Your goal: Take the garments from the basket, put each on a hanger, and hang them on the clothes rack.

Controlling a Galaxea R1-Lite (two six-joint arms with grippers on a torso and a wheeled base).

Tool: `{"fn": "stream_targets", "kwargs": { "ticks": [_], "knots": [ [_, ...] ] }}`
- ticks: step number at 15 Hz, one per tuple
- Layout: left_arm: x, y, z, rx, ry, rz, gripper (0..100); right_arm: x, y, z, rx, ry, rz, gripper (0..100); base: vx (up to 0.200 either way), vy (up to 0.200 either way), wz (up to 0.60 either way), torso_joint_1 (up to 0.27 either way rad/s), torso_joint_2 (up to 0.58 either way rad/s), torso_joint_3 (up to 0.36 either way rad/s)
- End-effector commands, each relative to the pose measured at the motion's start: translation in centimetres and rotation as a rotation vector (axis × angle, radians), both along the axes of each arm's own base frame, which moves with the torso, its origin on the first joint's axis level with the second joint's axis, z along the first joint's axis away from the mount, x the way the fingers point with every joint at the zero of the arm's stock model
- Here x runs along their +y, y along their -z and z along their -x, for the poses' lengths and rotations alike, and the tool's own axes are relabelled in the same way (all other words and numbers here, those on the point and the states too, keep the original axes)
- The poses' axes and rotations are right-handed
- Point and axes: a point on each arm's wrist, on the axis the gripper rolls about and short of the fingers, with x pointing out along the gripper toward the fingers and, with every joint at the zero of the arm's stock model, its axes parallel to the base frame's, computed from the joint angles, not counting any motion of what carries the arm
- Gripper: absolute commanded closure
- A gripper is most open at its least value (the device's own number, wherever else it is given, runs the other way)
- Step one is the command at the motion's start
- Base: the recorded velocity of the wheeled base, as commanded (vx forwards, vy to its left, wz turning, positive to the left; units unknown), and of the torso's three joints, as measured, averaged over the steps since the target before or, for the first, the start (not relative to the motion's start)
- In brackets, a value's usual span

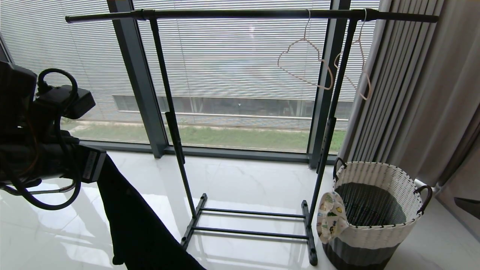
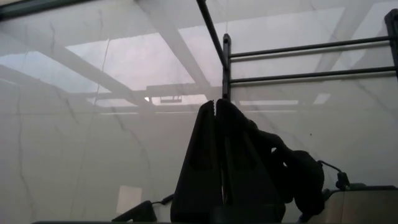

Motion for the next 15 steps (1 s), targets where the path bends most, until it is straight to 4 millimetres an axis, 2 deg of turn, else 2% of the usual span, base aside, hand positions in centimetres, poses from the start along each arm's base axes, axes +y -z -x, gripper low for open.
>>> {"fn": "stream_targets", "kwargs": {
  "ticks": [1,15],
  "knots": [
    [0.01,-0.04,0.07,-0.002,0.001,-0.001,100,0.02,0.03,-0.06,0.003,0.000,-0.001,0,0.000,0.000,0.00,0.134,-0.41,-0.266],
    [-0.07,-0.29,0.39,-0.014,0.009,-0.004,100,0.15,-0.23,-0.48,-0.028,-0.003,-0.010,0,0.000,0.000,0.00,0.197,-0.48,-0.283]
  ]
}}
